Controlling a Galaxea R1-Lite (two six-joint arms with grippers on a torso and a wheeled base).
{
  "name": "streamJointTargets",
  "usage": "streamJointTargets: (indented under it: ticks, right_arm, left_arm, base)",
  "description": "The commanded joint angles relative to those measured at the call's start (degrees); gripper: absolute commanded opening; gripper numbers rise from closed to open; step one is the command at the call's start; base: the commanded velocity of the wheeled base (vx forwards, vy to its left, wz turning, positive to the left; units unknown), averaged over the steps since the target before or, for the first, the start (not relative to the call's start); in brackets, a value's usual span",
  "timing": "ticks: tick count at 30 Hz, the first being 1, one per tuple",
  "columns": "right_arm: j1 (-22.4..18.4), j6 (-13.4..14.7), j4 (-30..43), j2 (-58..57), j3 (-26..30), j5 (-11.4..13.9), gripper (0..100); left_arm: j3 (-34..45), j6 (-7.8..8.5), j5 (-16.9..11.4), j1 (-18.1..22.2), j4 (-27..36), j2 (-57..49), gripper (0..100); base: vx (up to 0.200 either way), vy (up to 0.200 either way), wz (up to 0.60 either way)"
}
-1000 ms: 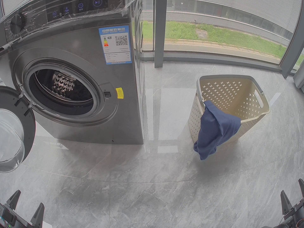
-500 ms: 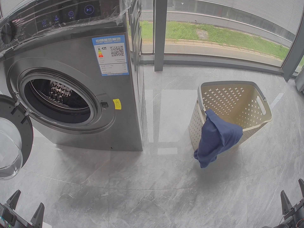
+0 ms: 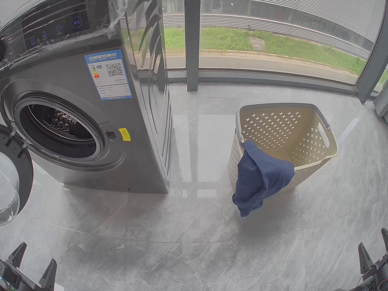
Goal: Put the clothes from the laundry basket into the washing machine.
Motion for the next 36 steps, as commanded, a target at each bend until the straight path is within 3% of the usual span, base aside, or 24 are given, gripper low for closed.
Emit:
streamJointTargets:
  ticks: [1, 6, 12, 22, 33, 36]
  right_arm:
    - [-0.02, -0.06, -0.01, -0.64, 1.01, -0.01, 100]
    - [0.16, -0.24, -0.01, -0.73, 1.01, 0.43, 100]
    - [0.07, -0.33, -0.01, -0.73, 1.01, 0.43, 100]
    - [-0.02, -0.24, -0.01, -0.73, 1.01, 0.43, 100]
    - [-0.11, -0.59, -0.10, -0.73, 1.01, 0.61, 100]
    - [-0.11, -0.50, -0.10, -0.73, 1.01, 0.52, 100]
  left_arm:
    - [1.01, -0.17, 0.04, -0.05, 0.01, 0.11, 100]
    - [1.01, 0.01, 0.04, -0.05, 0.01, 0.11, 100]
    - [1.01, -0.08, 0.04, -0.05, 0.01, 0.11, 100]
    - [1.01, 0.09, 0.04, -0.05, 0.01, 0.11, 100]
    - [1.01, -0.08, 0.04, -0.05, 0.01, 0.11, 100]
    - [1.01, -0.08, 0.04, -0.05, 0.01, 0.11, 100]
  base:
    - [0.000, 0.000, 0.00]
    - [0.000, 0.000, 0.00]
    - [0.000, 0.000, -0.60]
    - [0.000, 0.000, 0.00]
    - [0.000, -0.200, 0.00]
    - [0.000, 0.000, 0.00]
